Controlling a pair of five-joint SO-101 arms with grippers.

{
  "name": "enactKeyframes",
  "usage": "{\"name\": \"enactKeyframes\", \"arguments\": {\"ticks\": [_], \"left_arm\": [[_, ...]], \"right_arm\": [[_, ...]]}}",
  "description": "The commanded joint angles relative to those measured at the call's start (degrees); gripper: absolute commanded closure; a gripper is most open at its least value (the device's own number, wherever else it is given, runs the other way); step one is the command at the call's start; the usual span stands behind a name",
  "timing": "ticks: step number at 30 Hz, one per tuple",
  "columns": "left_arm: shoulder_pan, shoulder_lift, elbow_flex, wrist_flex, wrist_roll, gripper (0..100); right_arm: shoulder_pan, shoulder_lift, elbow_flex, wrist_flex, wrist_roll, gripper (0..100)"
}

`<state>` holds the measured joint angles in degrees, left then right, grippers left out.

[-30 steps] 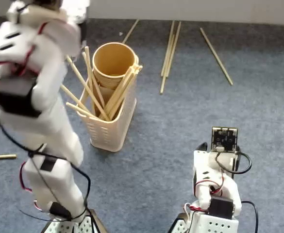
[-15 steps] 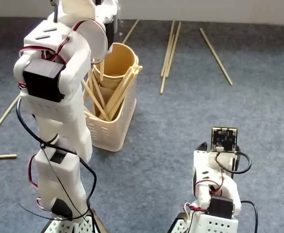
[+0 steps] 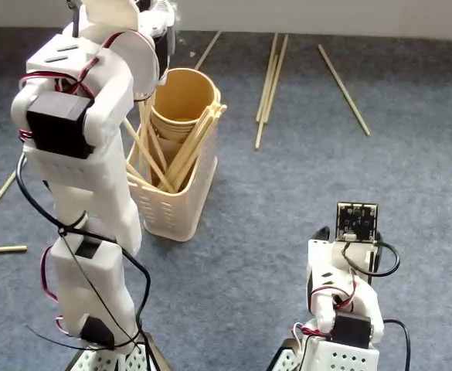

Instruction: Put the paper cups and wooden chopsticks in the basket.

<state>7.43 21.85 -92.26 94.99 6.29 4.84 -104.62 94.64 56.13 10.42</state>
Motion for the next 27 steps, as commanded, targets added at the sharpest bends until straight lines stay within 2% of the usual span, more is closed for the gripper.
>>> {"name": "enactKeyframes", "arguments": {"ticks": [1,13,16,18,21,24,27], "left_arm": [[-0.4,-0.6,-3.0,0.3,1.1,91],[-0.7,-0.7,-3.0,0.3,0.8,91],[-4.4,-1.6,-3.0,-0.2,0.7,91],[-10.3,-2.9,-3.0,-0.1,0.6,91],[-24.1,-4.8,-2.9,0.1,-0.1,91],[-40.0,-5.6,-2.9,0.3,-6.7,91],[-52.5,-3.3,2.2,2.6,-15.4,90]], "right_arm": [[0.2,-0.4,1.8,-1.5,0.2,68.4],[0.2,-0.4,1.8,-1.6,0.2,68.4],[0.2,-0.4,1.8,-1.6,0.2,68.4],[0.2,-0.4,1.8,-1.6,0.2,68.4],[0.2,-0.4,1.8,-1.6,0.2,68.4],[0.2,-0.4,1.8,-1.6,0.2,68.4],[0.2,-0.4,1.8,-1.5,0.2,68.4]]}}
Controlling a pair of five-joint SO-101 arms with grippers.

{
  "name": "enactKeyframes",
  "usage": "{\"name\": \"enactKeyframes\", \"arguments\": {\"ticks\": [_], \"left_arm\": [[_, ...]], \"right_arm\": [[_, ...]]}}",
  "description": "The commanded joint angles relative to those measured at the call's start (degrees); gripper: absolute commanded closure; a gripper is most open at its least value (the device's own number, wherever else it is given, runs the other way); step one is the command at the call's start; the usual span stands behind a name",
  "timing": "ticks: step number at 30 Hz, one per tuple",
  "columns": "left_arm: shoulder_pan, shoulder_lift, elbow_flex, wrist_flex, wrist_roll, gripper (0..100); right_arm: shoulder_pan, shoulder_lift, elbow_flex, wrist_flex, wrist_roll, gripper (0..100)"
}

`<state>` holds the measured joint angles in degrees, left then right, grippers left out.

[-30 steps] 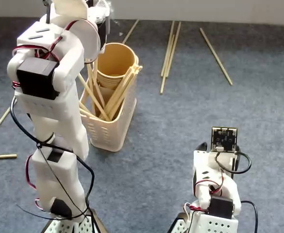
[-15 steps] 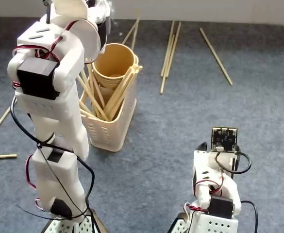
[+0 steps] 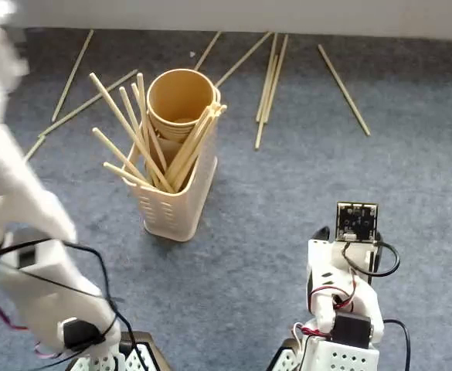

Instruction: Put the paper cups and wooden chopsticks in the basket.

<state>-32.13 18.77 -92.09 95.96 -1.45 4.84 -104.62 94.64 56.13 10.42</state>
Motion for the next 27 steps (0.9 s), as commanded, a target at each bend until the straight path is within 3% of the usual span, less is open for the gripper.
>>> {"name": "enactKeyframes", "arguments": {"ticks": [1,6,9,19,27], "left_arm": [[-15.7,1.1,5.3,2.5,-11.6,89],[-22.2,8.7,26.6,3.8,-28.8,80],[-22.4,12.3,35.5,3.3,-35.8,81],[-19.7,26.2,37.8,3.1,-36.3,82],[-19.0,34.2,37.8,-3.9,-38.6,82]], "right_arm": [[0.2,-0.4,1.8,-1.5,0.3,68.4],[0.2,-0.4,1.8,-1.5,0.3,68.4],[0.2,-0.4,1.8,-1.5,0.4,68.4],[0.2,-0.4,1.8,-1.4,0.4,68.4],[0.2,-0.4,1.8,-1.4,0.3,68.4]]}}
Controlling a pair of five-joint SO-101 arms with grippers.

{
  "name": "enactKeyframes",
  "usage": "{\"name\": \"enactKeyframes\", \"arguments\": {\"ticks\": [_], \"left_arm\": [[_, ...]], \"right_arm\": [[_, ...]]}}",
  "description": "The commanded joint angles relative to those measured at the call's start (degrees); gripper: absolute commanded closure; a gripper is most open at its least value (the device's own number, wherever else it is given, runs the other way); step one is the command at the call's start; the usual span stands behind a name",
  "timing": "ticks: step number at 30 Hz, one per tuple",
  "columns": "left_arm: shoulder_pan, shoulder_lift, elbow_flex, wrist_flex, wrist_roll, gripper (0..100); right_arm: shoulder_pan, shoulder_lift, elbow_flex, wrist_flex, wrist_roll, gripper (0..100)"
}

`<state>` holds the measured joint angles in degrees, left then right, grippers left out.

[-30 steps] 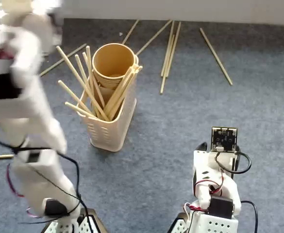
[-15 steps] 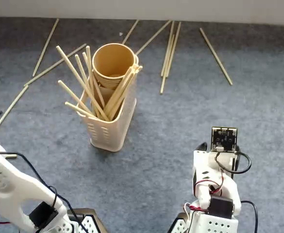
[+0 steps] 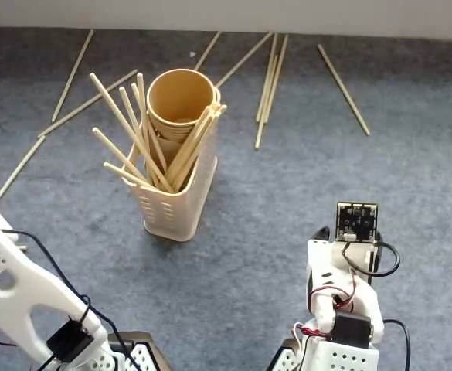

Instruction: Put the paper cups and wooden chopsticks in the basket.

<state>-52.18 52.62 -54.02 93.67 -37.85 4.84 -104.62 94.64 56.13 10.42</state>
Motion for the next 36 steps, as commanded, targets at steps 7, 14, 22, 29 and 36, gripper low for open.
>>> {"name": "enactKeyframes", "arguments": {"ticks": [7,14,22,29,36], "left_arm": [[1.0,5.2,-0.2,-1.8,-4.0,82],[3.6,7.7,-0.2,-1.3,-4.0,98],[5.2,4.4,-11.2,7.3,-3.4,99],[6.2,-11.8,-28.1,8.0,10.1,99],[15.2,-37.9,-32.1,8.0,24.8,100]], "right_arm": [[0.2,-0.4,1.8,-1.4,0.2,68.4],[0.2,-0.4,1.8,-1.4,0.2,68.4],[0.2,-0.4,1.8,-1.4,0.2,68.4],[0.2,-0.4,1.8,-1.5,0.2,68.4],[0.2,-0.4,1.8,-1.5,0.2,68.4]]}}
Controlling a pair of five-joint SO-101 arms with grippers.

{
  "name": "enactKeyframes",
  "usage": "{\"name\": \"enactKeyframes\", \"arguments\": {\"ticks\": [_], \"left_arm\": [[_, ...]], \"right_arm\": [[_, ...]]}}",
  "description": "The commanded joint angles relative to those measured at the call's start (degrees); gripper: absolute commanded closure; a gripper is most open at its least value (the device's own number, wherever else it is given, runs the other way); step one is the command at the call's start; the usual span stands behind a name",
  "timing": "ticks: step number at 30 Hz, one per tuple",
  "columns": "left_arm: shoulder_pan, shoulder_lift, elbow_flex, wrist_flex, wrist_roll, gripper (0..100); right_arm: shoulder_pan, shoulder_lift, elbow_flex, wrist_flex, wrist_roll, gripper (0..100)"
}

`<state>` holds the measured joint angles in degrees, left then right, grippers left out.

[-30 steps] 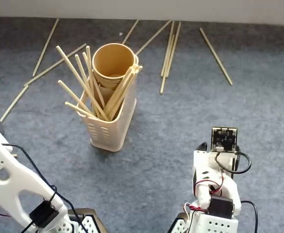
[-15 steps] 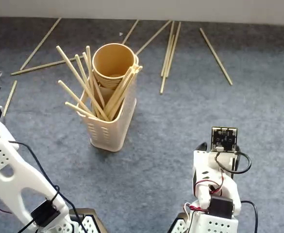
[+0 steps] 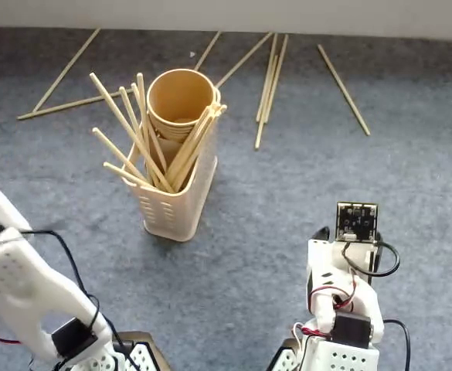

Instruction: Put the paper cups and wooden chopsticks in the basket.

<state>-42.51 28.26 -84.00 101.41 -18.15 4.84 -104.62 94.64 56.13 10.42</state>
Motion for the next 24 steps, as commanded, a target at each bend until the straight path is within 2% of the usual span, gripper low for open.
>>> {"name": "enactKeyframes", "arguments": {"ticks": [1,5,8,11,16,24], "left_arm": [[8.4,-17.3,-2.1,0.3,6.9,100],[25.5,-29.8,2.0,0.4,11.3,100],[41.3,-35.6,11.8,0.3,11.4,100],[51.6,-38.0,23.5,0.2,12.0,100],[55.1,-38.6,35.6,-3.3,14.3,100],[58.0,-39.2,42.2,-6.5,17.7,100]], "right_arm": [[0.2,-0.4,1.8,-1.5,0.2,68.4],[0.2,-0.4,1.8,-1.5,0.2,68.4],[0.2,-0.4,1.8,-1.5,0.2,68.4],[0.2,-0.4,1.8,-1.5,0.2,68.4],[0.2,-0.4,1.8,-1.5,0.3,68.4],[0.2,-0.4,1.8,-1.5,0.4,68.4]]}}
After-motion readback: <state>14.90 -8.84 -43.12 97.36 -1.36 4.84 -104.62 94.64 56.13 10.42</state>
